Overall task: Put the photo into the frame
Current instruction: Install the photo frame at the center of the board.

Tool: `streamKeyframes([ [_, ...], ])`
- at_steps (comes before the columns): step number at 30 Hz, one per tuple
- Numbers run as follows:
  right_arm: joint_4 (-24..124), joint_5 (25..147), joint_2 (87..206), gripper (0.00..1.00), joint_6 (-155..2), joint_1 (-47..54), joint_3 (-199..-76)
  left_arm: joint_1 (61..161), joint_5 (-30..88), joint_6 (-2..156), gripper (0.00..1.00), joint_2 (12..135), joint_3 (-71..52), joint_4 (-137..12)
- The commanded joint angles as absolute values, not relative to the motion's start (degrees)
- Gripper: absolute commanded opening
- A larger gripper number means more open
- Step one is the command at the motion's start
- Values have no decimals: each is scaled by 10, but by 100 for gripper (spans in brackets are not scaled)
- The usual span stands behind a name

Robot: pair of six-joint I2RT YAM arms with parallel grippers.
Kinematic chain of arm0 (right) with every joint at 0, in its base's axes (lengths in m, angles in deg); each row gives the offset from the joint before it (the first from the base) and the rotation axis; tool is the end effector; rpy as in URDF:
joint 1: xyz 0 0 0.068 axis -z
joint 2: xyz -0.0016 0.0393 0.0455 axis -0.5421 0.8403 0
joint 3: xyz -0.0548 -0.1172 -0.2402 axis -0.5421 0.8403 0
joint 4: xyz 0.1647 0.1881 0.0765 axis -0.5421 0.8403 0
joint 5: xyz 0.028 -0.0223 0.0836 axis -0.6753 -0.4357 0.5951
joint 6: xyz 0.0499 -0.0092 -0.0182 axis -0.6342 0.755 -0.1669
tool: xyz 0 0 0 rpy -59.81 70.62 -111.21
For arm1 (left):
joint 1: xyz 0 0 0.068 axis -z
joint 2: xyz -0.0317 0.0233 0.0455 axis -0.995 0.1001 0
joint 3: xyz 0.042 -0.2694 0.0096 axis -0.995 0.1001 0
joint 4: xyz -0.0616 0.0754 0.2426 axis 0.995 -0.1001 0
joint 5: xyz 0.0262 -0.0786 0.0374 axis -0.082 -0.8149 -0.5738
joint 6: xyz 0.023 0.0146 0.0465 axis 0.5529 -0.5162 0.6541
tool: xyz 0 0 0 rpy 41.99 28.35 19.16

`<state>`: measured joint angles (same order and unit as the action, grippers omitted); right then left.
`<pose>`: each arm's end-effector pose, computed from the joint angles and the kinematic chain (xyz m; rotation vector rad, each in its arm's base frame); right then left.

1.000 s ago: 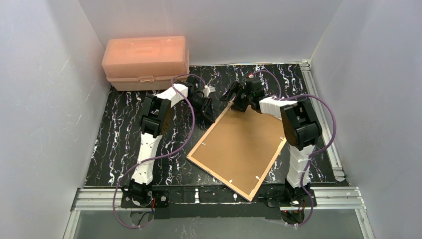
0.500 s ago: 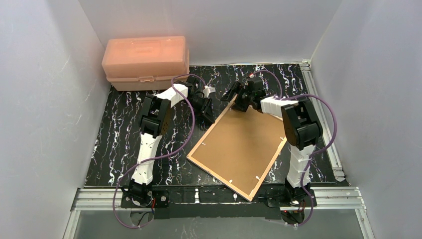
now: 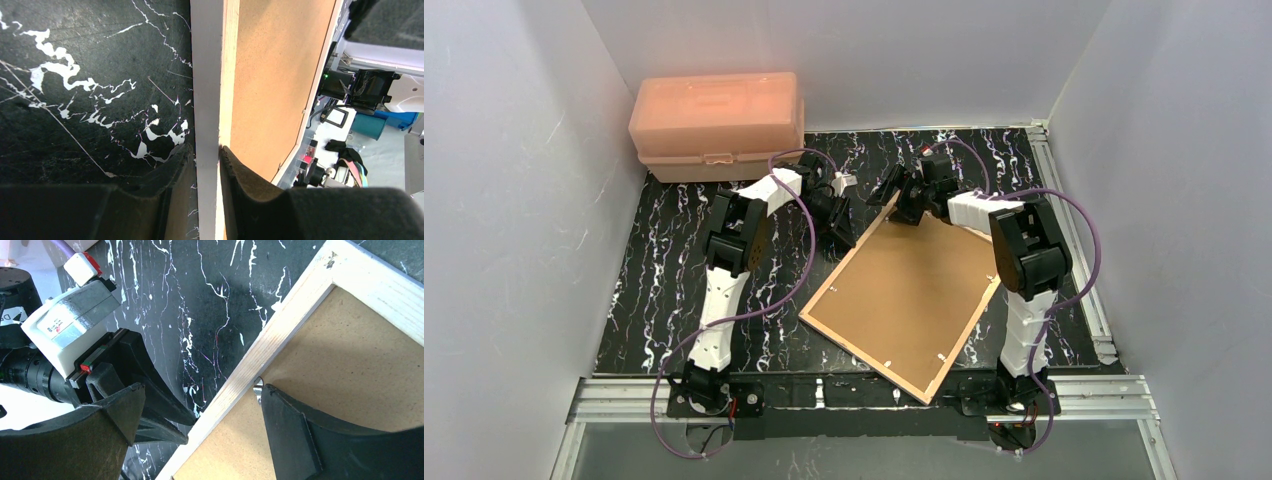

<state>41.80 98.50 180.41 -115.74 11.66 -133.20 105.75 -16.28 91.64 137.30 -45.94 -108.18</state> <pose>0.4040 0.1697 0.1662 0.2892 2.3289 1.0168 0.4424 -0.2049 0.1189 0.7618 2.5957 -1.3945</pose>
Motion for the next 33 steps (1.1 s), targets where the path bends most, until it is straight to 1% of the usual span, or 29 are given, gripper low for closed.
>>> streamKeyframes([
  [1, 447, 1020, 1826, 94, -1145, 110, -1360, 1064, -108, 939, 24, 1357, -443, -1093],
  [12, 466, 1050, 1859, 93, -1115, 109, -1396, 1064, -108, 940, 24, 1355, -436, -1091],
  [18, 482, 1027, 1832, 93, -1102, 112, -1395, 1064, -109, 940, 24, 1353, -432, -1090],
  [22, 504, 964, 1774, 94, -1090, 122, -1388, 1064, -110, 939, 24, 1347, -420, -1084],
  [28, 599, 837, 1707, 96, -1044, 123, -1387, 1064, -109, 940, 24, 1338, -409, -1083],
  [30, 601, 800, 1687, 97, -1040, 123, -1363, 1064, -113, 940, 25, 1335, -408, -1083],
  [33, 585, 784, 1666, 97, -1041, 126, -1333, 1066, -119, 937, 25, 1336, -407, -1082],
])
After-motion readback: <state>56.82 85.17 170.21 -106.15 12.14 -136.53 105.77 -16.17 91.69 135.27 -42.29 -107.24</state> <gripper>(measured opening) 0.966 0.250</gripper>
